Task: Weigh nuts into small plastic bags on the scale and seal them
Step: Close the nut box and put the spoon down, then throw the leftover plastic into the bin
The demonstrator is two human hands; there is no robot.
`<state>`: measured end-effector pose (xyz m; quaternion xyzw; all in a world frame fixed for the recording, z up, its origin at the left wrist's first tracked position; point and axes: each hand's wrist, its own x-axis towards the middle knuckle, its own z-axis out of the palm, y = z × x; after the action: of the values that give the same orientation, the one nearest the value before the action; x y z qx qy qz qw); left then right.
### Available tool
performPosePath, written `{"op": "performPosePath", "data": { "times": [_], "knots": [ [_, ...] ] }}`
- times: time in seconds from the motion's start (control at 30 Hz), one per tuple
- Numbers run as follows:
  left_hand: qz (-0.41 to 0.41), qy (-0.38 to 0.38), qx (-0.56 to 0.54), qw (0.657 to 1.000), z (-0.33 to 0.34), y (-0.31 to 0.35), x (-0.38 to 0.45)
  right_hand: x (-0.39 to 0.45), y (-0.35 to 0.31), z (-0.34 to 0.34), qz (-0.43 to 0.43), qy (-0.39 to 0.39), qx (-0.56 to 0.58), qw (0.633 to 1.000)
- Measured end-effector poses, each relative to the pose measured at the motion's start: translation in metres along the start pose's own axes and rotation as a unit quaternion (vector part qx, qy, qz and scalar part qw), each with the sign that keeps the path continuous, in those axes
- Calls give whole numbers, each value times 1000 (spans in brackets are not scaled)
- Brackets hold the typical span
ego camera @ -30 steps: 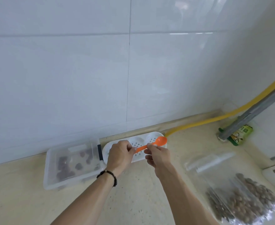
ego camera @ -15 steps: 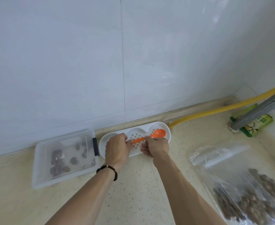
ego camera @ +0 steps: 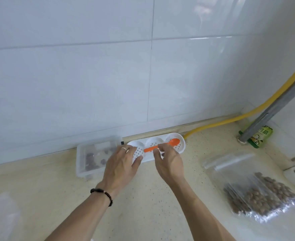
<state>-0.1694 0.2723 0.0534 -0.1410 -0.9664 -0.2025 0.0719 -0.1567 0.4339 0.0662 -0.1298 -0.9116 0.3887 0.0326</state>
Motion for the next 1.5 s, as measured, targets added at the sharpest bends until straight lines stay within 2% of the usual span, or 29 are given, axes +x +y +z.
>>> {"op": "performPosePath", "data": {
  "times": [0.1, 0.17, 0.4, 0.7, 0.83, 0.93, 1.03, 1.1, 1.27, 1.4, 1.5],
  "knots": [
    [12, 6, 51, 999, -21, -27, -37, -34, -20, 13, -118, 4, -103, 988],
    [7, 6, 84, 996, -35, -50, -66, -57, -36, 25, -154, -15, -154, 976],
    [-42, -18, 94, 994, -79, -154, -177, -151, -105, 107, -206, -51, -207, 955],
    [-119, -84, 82, 986, -138, -296, -310, -263, -176, 240, -214, -192, -227, 931],
    [-112, -167, 76, 977, -142, -335, -312, -261, -182, 281, -255, -260, -280, 888],
    [-117, -233, 82, 962, -134, -356, -303, -245, -186, 306, -285, -280, -347, 848],
    [-121, -249, 68, 958, -126, -368, -299, -229, -195, 323, -284, -313, -393, 817],
    [-107, -213, 69, 969, -124, -371, -297, -222, -200, 327, -260, -322, -389, 823],
    [-67, -140, 42, 987, -122, -365, -299, -233, -196, 322, -236, -265, -306, 883],
    [-71, -51, -17, 996, -126, -344, -298, -243, -190, 296, -95, -254, -149, 951],
    [-90, -14, -87, 992, -134, -316, -286, -253, -182, 255, 3, -207, 15, 978]
  ]
}}
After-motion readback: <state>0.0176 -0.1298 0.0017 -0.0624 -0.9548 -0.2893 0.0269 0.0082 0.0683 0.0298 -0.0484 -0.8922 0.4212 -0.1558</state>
